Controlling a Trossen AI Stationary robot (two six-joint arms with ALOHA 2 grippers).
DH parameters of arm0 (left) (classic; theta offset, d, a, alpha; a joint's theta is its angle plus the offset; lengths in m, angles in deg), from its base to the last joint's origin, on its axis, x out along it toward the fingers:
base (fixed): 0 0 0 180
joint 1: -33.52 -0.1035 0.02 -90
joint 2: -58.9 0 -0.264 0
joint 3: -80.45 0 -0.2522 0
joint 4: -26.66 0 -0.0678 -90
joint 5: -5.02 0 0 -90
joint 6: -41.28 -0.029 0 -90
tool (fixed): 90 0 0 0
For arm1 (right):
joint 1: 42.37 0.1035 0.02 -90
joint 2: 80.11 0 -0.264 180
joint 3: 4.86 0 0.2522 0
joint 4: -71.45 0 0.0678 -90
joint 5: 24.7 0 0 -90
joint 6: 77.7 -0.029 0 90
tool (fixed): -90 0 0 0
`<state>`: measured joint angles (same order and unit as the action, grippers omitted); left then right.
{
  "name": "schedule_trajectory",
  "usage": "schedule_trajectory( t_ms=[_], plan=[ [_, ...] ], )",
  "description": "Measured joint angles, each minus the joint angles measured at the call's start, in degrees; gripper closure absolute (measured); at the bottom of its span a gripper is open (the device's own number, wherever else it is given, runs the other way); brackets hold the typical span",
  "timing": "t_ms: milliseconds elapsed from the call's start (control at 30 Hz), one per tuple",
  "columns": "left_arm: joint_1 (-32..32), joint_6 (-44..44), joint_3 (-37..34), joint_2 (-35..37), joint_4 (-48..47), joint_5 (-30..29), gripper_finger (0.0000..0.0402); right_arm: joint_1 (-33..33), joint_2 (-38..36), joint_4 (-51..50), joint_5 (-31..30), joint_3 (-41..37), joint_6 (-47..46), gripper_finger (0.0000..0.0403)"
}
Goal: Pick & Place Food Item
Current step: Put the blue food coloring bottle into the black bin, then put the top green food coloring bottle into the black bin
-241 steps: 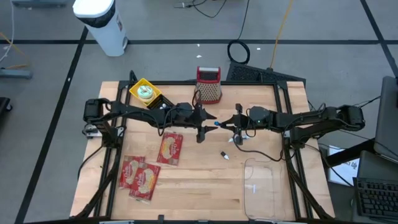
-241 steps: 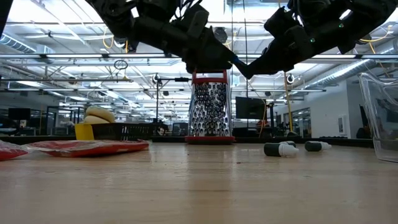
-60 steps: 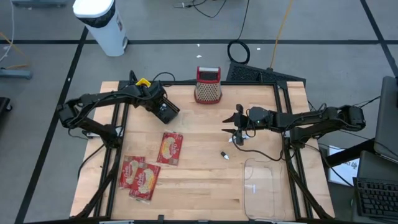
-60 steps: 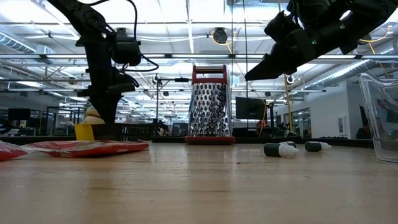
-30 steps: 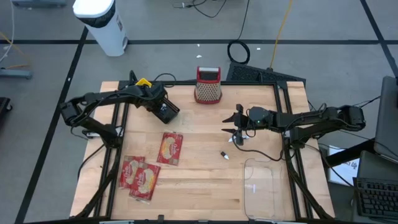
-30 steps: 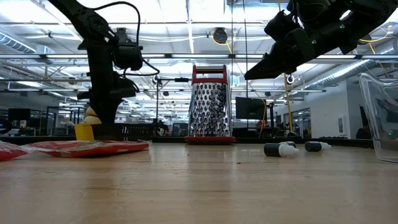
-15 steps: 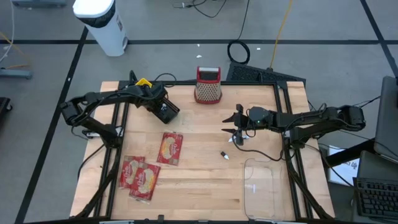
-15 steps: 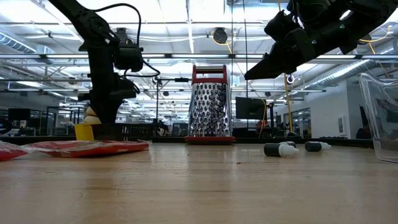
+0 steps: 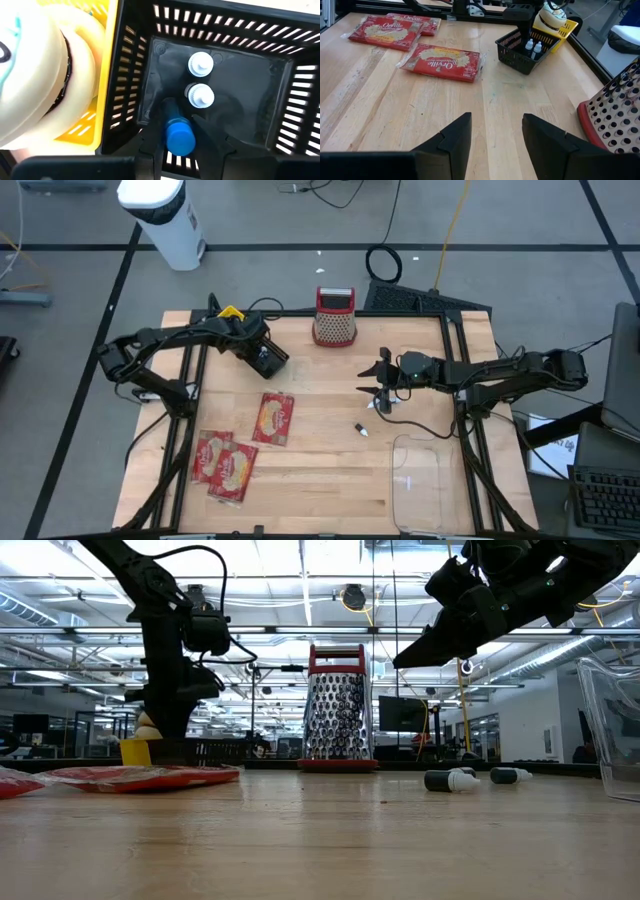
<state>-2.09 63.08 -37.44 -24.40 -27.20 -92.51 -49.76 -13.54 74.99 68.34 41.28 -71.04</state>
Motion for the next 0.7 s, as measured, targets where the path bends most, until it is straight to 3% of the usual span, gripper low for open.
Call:
schedule_trajectory(
  t_ms=[700],
  plan=[
    [0.00, -0.67, 0.44, 0.06, -0.33, -0.01, 0.0194, -0.01, -0.01, -0.02, 0.00, 0.00, 0.00, 0.0236]
  ],
)
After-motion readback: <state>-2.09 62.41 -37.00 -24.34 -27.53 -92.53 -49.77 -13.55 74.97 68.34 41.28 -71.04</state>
